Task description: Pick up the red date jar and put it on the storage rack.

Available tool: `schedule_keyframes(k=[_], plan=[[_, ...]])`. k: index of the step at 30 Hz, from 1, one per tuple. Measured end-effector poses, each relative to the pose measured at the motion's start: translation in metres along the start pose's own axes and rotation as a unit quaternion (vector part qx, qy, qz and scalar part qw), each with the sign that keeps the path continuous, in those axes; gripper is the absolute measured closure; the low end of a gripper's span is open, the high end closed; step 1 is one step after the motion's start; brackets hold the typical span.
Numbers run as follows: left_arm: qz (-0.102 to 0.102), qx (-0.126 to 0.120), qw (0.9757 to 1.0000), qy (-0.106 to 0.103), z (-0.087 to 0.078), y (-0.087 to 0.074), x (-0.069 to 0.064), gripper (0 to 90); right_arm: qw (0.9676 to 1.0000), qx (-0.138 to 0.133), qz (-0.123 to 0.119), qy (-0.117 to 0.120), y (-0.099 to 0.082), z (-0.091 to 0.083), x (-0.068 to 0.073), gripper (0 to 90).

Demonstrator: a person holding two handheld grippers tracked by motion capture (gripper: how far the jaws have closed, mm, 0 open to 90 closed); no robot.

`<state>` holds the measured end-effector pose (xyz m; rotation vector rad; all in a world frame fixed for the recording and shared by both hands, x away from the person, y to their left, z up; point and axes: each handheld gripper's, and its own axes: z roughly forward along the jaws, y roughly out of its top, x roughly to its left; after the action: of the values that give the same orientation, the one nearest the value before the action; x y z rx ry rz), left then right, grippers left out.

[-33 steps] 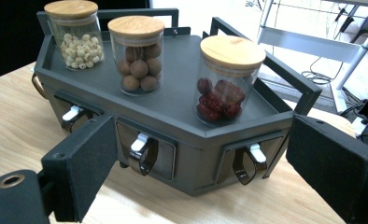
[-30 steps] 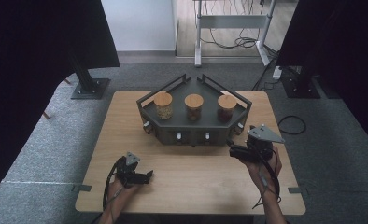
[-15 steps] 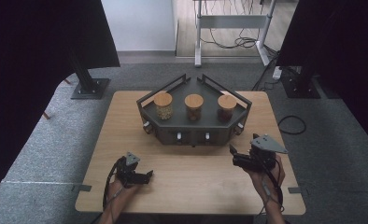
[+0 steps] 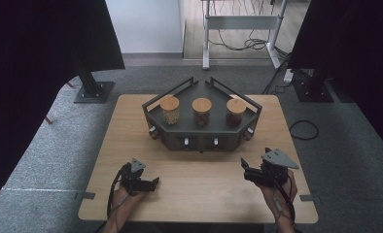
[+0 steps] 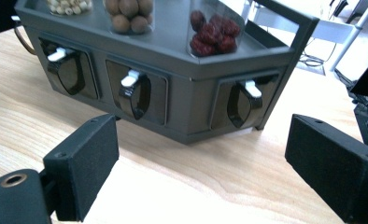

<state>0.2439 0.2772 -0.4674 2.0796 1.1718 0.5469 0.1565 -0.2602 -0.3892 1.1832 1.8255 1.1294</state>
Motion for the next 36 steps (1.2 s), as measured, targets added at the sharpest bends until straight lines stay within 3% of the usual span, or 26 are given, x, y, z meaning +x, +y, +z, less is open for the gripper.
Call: schedule_keyframes(k=[36], plan=[[0.0, 0.0, 1.0, 0.001, 0.0, 0.0, 0.0, 0.2, 0.9989, 0.044, 0.011, -0.013, -0.056, 0.028, -0.003, 9.8]])
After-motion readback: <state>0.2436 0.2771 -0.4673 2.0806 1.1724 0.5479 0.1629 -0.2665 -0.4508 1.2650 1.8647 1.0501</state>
